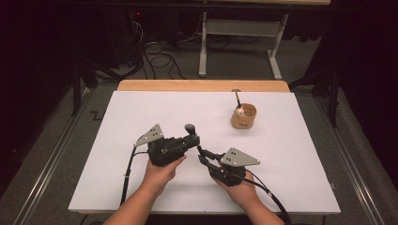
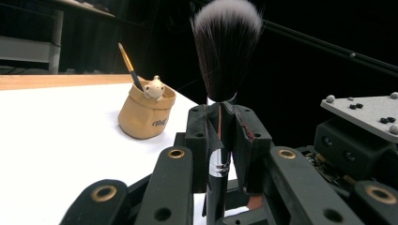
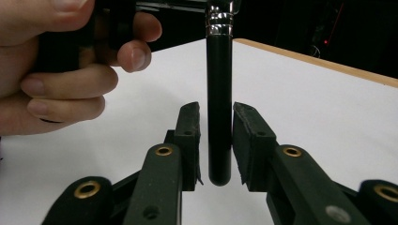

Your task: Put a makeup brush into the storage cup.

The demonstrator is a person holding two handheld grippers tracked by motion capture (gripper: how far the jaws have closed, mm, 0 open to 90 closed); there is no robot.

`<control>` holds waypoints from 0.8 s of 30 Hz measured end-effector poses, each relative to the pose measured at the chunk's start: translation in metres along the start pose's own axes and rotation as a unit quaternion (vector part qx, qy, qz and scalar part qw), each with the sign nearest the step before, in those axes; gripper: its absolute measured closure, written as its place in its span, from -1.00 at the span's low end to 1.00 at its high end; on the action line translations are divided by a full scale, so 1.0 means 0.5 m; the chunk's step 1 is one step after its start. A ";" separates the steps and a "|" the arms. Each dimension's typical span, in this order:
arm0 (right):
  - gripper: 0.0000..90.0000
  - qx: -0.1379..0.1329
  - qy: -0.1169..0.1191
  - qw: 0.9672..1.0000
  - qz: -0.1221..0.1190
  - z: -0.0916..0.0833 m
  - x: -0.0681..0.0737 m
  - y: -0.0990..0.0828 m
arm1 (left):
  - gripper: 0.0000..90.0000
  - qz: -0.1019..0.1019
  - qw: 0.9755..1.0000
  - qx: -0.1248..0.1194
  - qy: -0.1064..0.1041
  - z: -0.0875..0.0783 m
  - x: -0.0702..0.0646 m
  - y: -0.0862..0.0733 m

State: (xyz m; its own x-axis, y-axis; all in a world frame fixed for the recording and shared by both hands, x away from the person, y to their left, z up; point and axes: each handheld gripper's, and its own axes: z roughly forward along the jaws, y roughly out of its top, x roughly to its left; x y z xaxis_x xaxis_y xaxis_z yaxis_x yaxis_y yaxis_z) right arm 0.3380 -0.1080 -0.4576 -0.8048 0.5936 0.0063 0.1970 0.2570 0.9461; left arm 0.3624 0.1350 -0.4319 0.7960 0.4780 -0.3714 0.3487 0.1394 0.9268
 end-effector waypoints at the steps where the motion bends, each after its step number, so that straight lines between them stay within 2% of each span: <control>1: 0.59 0.002 -0.001 1.000 0.001 0.000 0.001 0.001 | 0.73 0.002 1.000 0.000 0.002 0.000 -0.001 0.000; 9: 0.43 0.003 0.003 1.000 0.013 -0.001 0.001 0.003 | 0.73 0.029 0.999 0.016 0.015 0.005 -0.012 0.000; 16: 0.37 -0.001 0.000 1.000 0.012 -0.002 -0.001 0.005 | 0.73 0.071 0.996 0.044 0.031 0.017 -0.032 -0.002; 24: 0.41 -0.014 -0.011 1.000 0.014 -0.005 -0.001 0.007 | 0.73 0.092 0.993 0.061 0.037 0.026 -0.043 -0.007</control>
State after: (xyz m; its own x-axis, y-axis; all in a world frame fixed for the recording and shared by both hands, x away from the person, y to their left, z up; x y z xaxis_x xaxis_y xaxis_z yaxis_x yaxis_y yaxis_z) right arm 0.3376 -0.1093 -0.4533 -0.7860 0.6177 0.0261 0.2032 0.2182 0.9545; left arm 0.3506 0.1128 -0.4282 0.8145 0.5489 -0.1878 0.2628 -0.0604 0.9630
